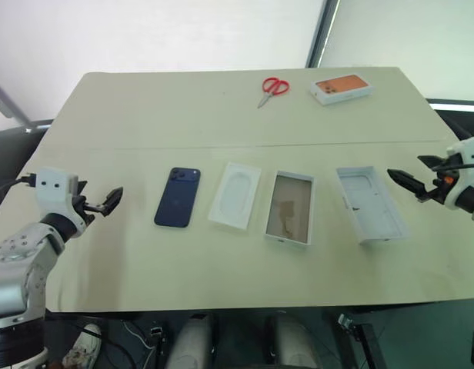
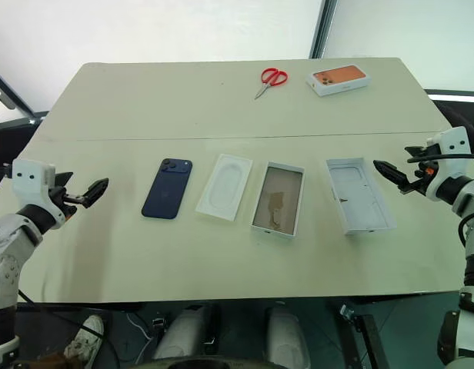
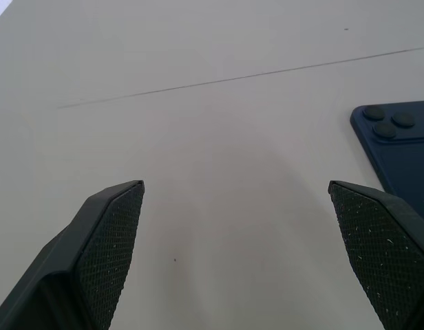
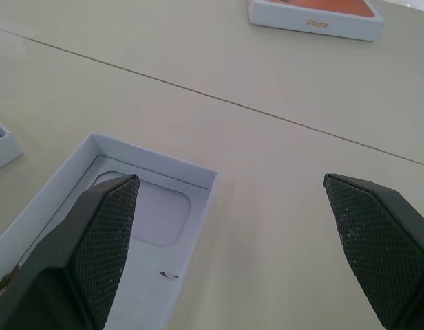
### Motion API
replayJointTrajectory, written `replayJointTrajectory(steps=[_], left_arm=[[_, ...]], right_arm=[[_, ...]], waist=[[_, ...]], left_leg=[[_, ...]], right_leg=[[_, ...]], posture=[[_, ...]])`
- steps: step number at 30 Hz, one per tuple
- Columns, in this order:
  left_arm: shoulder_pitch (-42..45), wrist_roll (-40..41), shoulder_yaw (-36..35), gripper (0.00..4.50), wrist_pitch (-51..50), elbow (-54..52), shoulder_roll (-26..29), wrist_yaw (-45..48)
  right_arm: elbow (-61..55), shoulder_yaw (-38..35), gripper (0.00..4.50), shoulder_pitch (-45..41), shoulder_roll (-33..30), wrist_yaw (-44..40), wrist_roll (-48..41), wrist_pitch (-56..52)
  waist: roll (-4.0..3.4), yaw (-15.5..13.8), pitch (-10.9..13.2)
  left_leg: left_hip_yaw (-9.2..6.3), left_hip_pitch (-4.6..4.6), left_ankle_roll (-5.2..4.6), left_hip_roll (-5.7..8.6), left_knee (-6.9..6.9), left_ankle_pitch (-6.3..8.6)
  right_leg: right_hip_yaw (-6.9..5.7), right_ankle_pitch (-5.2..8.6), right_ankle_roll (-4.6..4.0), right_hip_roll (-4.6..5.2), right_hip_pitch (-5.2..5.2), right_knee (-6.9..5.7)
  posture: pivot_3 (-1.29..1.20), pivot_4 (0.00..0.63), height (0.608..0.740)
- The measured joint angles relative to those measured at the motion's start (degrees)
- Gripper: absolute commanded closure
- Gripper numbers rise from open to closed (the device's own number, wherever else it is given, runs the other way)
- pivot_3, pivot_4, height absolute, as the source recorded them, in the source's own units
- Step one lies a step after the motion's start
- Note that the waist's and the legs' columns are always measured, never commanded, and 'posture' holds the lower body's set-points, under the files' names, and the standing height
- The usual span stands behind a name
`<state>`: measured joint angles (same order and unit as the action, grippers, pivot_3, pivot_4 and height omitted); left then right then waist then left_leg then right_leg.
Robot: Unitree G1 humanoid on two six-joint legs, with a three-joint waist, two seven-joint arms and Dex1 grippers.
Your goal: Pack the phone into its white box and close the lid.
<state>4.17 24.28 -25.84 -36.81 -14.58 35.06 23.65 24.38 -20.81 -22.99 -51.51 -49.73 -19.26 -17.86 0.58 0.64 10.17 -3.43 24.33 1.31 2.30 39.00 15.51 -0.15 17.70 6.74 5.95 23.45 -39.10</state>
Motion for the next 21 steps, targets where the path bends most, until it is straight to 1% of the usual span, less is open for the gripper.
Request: replayJointTrajectory(steps=[7,14,21], left_arm=[[-0.21,0.02,0.26,0.0,0.0,-0.1,-0.91,-0.15],[-0.48,0.12,0.48,0.0,-0.04,-0.28,-1.54,-0.17],[3.91,1.18,3.36,0.0,-1.15,-1.81,-2.2,-0.26]], right_arm=[[-0.21,0.04,0.02,-0.09,0.0,-0.18,0.01,-0.49],[-3.98,0.41,0.02,0.07,0.02,-0.47,-0.1,-1.58],[-10.6,2.5,0.02,0.22,1.72,-0.38,-1.1,-3.55]], waist=[[0.0,0.0,0.0],[0.0,-0.02,0.0],[0.0,-0.07,0.0]], left_leg=[[0.0,0.0,0.0,0.0,0.0,0.0],[0.0,0.0,0.0,0.0,0.0,0.0],[-0.02,0.01,0.01,0.01,0.02,0.0]], right_leg=[[0.0,0.0,0.0,-0.01,0.0,0.0],[0.0,0.0,0.0,0.0,0.0,0.0],[-0.01,0.0,0.0,0.0,-0.01,0.0]], posture=[[0.0,0.15,0.697],[0.0,0.15,0.697],[0.0,0.15,0.697]])
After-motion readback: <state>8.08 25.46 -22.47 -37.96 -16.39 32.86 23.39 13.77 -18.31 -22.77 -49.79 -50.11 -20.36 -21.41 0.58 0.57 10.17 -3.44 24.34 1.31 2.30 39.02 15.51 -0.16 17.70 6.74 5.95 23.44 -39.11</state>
